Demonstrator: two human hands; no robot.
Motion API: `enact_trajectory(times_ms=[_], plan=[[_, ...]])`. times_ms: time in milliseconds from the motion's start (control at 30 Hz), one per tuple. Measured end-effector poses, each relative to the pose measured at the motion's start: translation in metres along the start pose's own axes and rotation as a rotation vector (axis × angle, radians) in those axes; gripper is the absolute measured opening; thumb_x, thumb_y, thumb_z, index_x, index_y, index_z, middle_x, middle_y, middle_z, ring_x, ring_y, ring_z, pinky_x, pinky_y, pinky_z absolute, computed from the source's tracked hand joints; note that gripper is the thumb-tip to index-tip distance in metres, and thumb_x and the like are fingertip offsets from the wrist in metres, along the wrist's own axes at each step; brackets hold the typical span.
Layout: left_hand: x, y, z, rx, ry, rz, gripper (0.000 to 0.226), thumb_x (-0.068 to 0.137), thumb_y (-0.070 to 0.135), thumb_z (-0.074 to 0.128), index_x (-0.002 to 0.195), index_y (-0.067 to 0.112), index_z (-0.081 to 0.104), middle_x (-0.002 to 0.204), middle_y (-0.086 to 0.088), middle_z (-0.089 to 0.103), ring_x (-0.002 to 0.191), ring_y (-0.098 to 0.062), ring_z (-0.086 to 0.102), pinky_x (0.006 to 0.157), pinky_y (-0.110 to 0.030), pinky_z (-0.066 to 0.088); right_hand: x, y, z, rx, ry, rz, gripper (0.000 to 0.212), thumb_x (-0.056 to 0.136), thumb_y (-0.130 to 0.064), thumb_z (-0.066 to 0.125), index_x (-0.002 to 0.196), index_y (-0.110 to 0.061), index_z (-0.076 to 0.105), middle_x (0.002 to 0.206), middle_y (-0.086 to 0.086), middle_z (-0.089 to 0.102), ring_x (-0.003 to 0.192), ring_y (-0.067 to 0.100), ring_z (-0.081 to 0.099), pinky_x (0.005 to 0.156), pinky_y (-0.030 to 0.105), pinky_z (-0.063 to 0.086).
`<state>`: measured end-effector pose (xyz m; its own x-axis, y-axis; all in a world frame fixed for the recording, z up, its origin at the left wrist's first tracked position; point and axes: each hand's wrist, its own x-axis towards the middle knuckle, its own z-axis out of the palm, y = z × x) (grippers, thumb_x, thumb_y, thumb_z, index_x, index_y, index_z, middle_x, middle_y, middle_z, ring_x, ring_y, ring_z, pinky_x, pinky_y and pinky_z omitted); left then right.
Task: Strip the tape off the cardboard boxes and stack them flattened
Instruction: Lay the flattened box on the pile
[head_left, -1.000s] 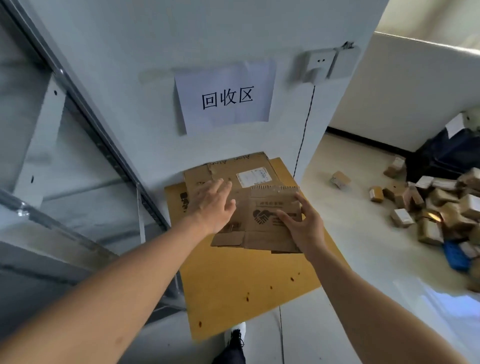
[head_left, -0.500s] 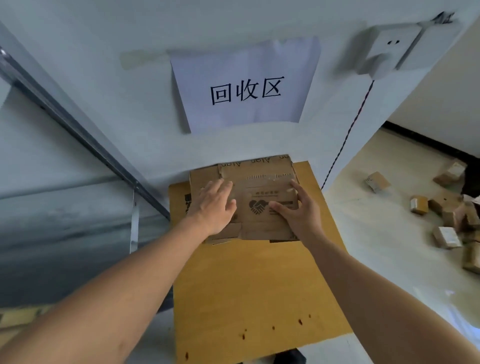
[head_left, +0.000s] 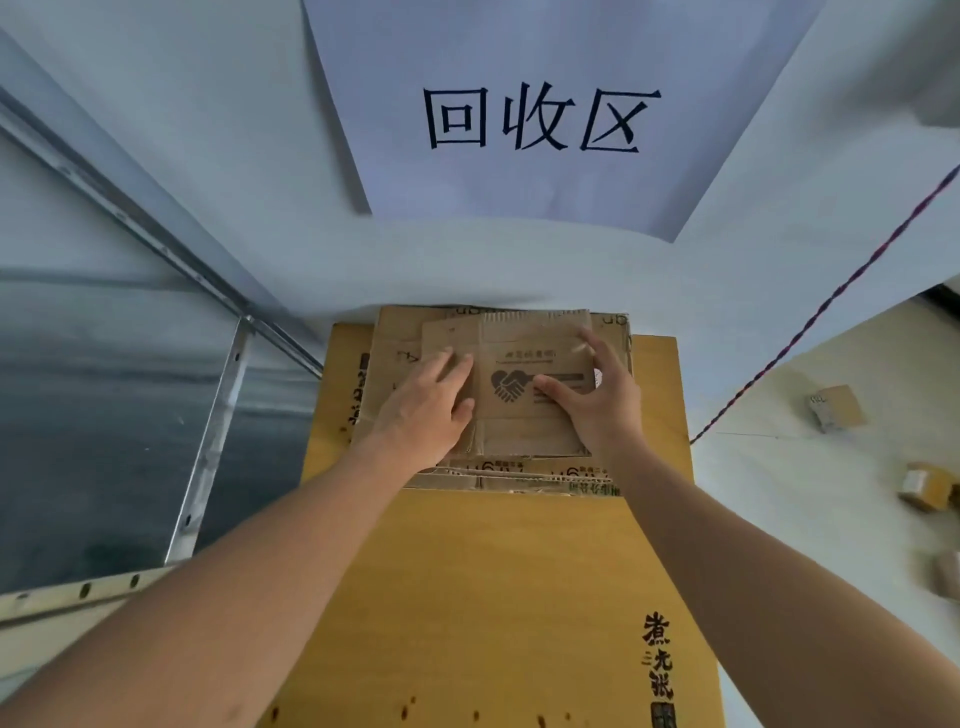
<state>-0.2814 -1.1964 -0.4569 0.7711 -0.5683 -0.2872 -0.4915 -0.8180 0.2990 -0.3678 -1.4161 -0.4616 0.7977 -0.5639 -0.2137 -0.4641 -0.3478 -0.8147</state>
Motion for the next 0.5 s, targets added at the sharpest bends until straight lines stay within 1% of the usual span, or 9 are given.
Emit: enact_trajectory(times_ms=[67,100,133,200,267,300,367,433,500], plan=[[0.003,0.004,0.005,-0.024,-0.012,-0.009,0.065,0.106,0.042,0.046,0.164,0.033,0.019,0.171,-0.004,0.015,0.156,-0.03,0.022,0.119,-0.044,0.029,0.003,0.005,-0.001,-0.066,0.017,-0.03,0.083,0.069,-0.067,0.084,0.139,-0.058,0.041,0.111,-0.04,0.052,0.1,-0.016,0.055,0.075,0.016,0.046],[0.005,0.007,0.007,-0.03,-0.016,-0.012,0.064,0.106,0.04,0.047,0.163,0.038,0.018,0.172,-0.005,0.014,0.156,-0.032,0.022,0.118,-0.046,0.034,0.005,0.007,0.0,-0.116,0.025,-0.053,0.082,0.071,-0.067,0.082,0.141,-0.053,0.041,0.115,-0.036,0.053,0.104,-0.007,0.056,0.081,0.022,0.047],[0.008,0.009,0.009,-0.035,-0.019,-0.015,0.064,0.106,0.038,0.049,0.162,0.043,0.017,0.172,-0.007,0.013,0.156,-0.032,0.021,0.117,-0.047,0.036,0.008,0.01,0.002,-0.172,0.027,-0.071,0.082,0.074,-0.067,0.08,0.143,-0.046,0.04,0.122,-0.028,0.056,0.11,0.004,0.058,0.085,0.028,0.048],[0.014,0.012,0.012,-0.029,-0.024,-0.018,0.065,0.107,0.034,0.05,0.161,0.046,0.017,0.172,-0.009,0.008,0.157,-0.032,0.014,0.118,-0.047,0.034,0.012,0.011,0.004,-0.29,0.006,-0.071,0.082,0.079,-0.065,0.076,0.146,-0.038,0.038,0.134,-0.008,0.057,0.122,0.019,0.054,0.095,0.036,0.048],[0.022,0.014,0.015,-0.004,-0.045,-0.021,0.064,0.106,0.031,0.051,0.161,0.045,0.019,0.173,-0.009,0.002,0.159,-0.031,0.006,0.12,-0.045,0.029,0.017,0.006,0.006,-0.476,-0.036,-0.069,0.081,0.083,-0.061,0.074,0.149,-0.035,0.036,0.144,0.005,0.048,0.131,0.029,0.046,0.109,0.044,0.043],[0.026,0.015,0.017,0.009,-0.061,-0.025,0.064,0.106,0.03,0.051,0.161,0.044,0.019,0.173,-0.008,-0.002,0.159,-0.031,0.003,0.121,-0.044,0.025,0.017,0.003,0.007,-0.574,-0.06,-0.091,0.078,0.084,-0.058,0.075,0.15,-0.037,0.037,0.15,0.008,0.04,0.136,0.032,0.041,0.114,0.047,0.039],[0.032,0.017,0.02,0.028,-0.094,-0.04,0.064,0.107,0.029,0.049,0.161,0.044,0.018,0.172,-0.007,-0.007,0.159,-0.031,-0.001,0.122,-0.046,0.018,0.016,-0.002,0.01,-0.678,-0.132,-0.195,0.068,0.089,-0.046,0.074,0.149,-0.038,0.043,0.157,0.006,0.03,0.141,0.033,0.036,0.116,0.047,0.035],[0.038,0.016,0.019,0.044,-0.114,-0.036,0.064,0.107,0.029,0.048,0.16,0.045,0.016,0.172,-0.005,-0.009,0.158,-0.03,-0.004,0.123,-0.047,0.015,0.016,-0.006,0.015,-0.71,-0.246,-0.293,0.057,0.095,-0.029,0.072,0.147,-0.035,0.049,0.158,0.004,0.033,0.142,0.031,0.038,0.115,0.048,0.041],[0.044,0.011,0.017,0.078,-0.114,-0.011,0.065,0.107,0.03,0.05,0.16,0.046,0.016,0.172,-0.004,-0.01,0.158,-0.029,-0.004,0.122,-0.043,0.009,0.017,-0.01,0.02,-0.717,-0.333,-0.283,0.054,0.096,-0.022,0.07,0.145,-0.037,0.053,0.161,0.005,0.033,0.148,0.033,0.033,0.114,0.055,0.042]])
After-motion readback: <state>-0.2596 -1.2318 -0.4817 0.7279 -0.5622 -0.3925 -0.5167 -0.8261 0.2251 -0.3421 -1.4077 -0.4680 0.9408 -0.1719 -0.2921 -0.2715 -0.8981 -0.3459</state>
